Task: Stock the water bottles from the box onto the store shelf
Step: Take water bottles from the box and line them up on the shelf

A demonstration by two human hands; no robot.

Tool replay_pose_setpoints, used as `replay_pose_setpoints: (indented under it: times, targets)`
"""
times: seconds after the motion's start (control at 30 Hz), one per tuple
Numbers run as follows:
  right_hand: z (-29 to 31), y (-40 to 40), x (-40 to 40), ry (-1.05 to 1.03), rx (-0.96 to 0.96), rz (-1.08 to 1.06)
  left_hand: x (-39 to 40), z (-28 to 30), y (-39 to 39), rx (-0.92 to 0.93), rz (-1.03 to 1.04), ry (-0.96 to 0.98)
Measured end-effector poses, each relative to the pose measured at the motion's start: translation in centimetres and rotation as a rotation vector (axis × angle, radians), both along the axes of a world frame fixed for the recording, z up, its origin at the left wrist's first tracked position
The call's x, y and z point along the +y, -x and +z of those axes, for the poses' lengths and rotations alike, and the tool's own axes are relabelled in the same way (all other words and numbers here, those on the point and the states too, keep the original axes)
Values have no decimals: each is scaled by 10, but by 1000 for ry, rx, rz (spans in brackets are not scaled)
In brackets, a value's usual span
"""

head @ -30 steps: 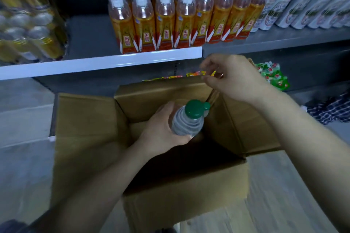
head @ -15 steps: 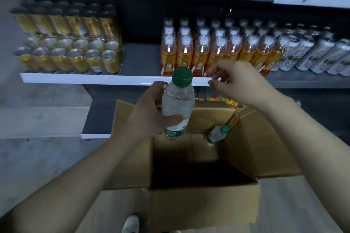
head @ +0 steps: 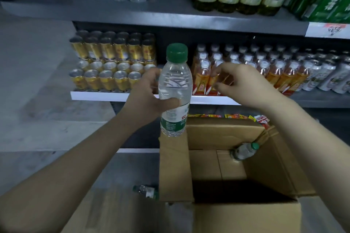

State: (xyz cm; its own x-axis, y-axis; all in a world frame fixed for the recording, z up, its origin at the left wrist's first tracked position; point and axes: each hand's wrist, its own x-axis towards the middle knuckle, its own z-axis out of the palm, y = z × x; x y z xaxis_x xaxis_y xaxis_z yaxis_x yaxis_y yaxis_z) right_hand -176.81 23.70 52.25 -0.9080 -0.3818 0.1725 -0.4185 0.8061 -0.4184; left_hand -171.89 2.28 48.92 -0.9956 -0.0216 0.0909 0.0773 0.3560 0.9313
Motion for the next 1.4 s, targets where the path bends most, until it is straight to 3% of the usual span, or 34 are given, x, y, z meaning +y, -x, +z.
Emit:
replay_pose_setpoints:
  times: [0.57,1.4]
  targets:
    - [34,6,-140,32,98,57,-139,48,0,57,49,-28]
    - [81,153,-191,27,192,124,-194,121,131,198,121,17]
